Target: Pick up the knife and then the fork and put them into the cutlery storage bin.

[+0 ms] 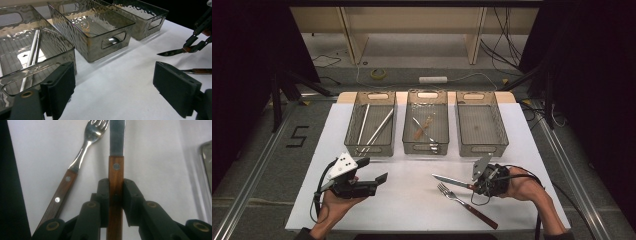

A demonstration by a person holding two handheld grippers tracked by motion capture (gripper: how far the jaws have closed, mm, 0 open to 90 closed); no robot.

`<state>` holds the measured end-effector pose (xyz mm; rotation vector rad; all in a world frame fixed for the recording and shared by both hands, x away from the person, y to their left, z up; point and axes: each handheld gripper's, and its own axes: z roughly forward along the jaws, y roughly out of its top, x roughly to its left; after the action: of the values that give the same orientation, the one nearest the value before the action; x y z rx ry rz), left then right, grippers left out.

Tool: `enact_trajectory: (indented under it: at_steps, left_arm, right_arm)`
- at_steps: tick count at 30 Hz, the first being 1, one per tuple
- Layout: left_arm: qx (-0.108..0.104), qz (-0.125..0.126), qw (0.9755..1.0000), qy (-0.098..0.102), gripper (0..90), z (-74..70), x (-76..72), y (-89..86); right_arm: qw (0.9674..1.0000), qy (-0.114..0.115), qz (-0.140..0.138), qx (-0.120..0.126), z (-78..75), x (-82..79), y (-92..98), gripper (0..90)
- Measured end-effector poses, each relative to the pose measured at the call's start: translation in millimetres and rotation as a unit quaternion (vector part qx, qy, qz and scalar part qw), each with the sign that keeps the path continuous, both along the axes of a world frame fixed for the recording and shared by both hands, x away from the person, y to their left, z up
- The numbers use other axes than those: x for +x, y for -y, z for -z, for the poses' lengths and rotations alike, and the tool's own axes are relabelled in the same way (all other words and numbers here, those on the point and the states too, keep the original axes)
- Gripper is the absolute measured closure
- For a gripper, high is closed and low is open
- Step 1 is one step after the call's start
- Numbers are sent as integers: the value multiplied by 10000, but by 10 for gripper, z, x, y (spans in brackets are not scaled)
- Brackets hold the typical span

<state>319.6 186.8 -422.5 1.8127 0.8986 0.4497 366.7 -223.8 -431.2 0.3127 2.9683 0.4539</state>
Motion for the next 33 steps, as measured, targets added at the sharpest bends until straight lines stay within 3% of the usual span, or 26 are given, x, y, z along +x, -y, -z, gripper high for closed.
enact_trajectory:
  at_steps: [2, 16, 25, 33]
  left_arm:
    - [3, 2, 10000, -2, 174, 0, 0, 1]
    - [-17, -12, 10000, -5, 174, -1, 0, -5]
    - [-27, -4, 10000, 2, 174, -4, -3, -9]
    - [-44, -12, 10000, 8, 174, -5, -4, -11]
  right_arm:
    - [10000, 84, 43, 32, -1, 16, 5, 773]
    - [9964, 52, 670, 509, -65, 77, 4, 773]
    - [9888, -28, 1106, 997, -124, 123, 43, 773]
    - [9823, -49, 1434, 1205, -147, 155, 73, 773]
